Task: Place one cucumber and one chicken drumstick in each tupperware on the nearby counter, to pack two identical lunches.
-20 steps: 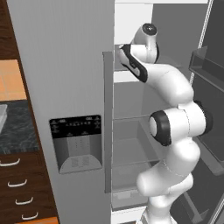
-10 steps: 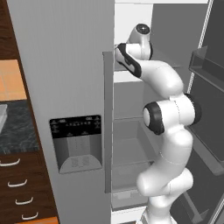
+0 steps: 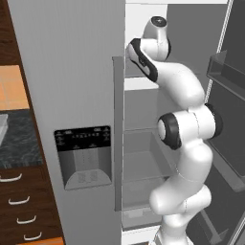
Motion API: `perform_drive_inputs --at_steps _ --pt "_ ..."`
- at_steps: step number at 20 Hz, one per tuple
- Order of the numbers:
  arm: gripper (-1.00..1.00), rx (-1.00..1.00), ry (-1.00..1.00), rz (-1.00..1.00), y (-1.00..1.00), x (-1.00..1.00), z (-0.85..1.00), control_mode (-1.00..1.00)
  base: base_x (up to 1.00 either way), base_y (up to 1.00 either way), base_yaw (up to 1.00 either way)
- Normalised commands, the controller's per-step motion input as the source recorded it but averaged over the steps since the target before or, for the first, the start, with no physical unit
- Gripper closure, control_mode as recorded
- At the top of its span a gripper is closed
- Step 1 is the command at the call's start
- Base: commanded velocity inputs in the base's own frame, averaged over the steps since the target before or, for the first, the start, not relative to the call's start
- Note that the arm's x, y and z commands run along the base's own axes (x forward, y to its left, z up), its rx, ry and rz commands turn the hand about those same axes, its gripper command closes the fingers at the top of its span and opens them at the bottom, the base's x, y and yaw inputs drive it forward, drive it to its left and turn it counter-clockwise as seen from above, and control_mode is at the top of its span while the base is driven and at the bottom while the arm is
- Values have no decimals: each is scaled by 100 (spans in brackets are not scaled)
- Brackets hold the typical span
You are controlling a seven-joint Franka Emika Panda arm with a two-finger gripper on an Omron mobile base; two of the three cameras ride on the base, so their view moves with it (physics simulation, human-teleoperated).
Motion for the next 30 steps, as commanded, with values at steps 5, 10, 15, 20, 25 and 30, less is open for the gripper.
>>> perform_drive_inputs --at_steps 5,10,15,20,25,30 --pt "100 0 -13 0 0 -100 -1 -100 0 0 0" --pt "100 0 -24 0 0 -100 -5 -100 0 0 0" --pt "100 0 0 0 -1 -100 -16 -100 0 0 0" --pt "100 -16 18 3 3 -100 -79 -100 0 0 0" --pt "100 -11 28 7 0 -100 -70 -100 0 0 0" --pt "100 -1 7 4 7 -40 -25 100 -60 45 1"
